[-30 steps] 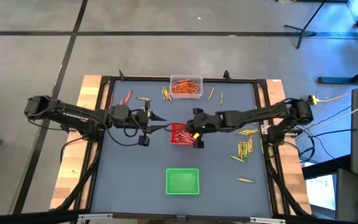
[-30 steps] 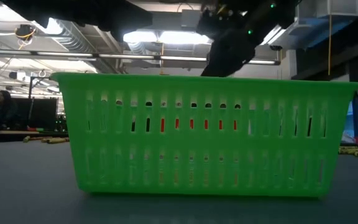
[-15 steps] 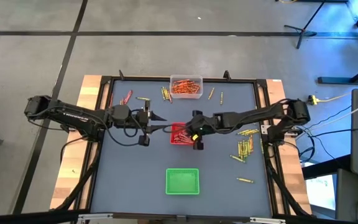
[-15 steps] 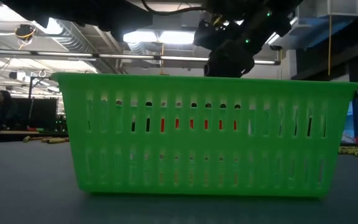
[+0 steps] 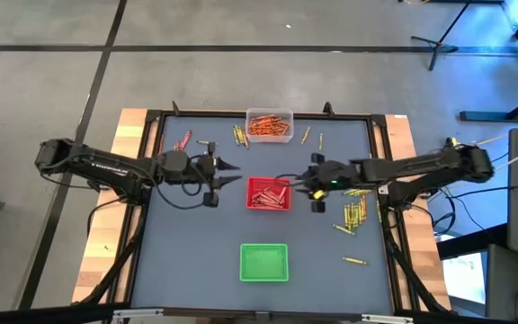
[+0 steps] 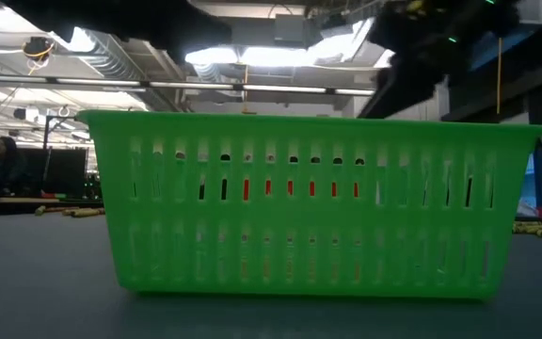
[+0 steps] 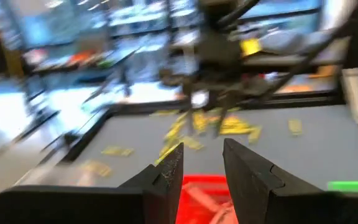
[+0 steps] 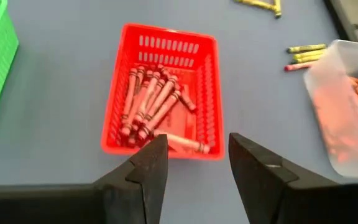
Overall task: Sort crayons
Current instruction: Put the red crayon into the red bin
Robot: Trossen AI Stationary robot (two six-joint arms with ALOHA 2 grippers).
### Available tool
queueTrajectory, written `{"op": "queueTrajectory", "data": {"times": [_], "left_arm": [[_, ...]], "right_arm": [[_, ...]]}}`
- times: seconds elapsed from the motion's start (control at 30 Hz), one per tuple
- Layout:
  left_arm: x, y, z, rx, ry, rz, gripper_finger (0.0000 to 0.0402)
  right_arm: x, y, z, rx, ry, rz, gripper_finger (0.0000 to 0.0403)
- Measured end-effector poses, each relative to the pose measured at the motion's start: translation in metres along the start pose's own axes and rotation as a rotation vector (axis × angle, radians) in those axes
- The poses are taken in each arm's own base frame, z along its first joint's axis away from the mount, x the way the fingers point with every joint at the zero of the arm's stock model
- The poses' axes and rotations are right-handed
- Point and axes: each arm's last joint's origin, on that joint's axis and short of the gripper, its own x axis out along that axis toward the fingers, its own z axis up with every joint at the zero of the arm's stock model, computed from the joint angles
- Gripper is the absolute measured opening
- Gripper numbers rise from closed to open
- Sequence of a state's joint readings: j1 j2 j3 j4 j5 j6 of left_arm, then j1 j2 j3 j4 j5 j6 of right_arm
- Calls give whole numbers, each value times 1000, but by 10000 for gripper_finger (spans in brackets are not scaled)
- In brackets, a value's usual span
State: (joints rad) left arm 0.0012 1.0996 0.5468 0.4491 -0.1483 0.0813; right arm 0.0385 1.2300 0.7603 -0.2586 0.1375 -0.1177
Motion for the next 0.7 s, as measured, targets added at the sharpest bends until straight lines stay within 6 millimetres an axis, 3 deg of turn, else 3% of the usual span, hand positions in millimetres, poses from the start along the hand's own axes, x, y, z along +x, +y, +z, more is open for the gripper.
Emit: {"op": "queueTrajectory", "data": {"times": [0.17, 0.33, 0.5, 0.7], "left_arm": [[2, 26, -4, -64, 221, 280, 99], [-3, 57, -2, -147, 401, 434, 99], [-13, 88, -10, -268, 529, 550, 114], [-25, 132, -30, -433, 631, 662, 170]], "right_arm": [[-15, 1, -40, 23, -141, -63, 166], [-20, 3, -63, 7, -257, -99, 166], [-19, 4, -70, -51, -304, -119, 166], [-22, 1, -62, -92, -379, -180, 166]]}}
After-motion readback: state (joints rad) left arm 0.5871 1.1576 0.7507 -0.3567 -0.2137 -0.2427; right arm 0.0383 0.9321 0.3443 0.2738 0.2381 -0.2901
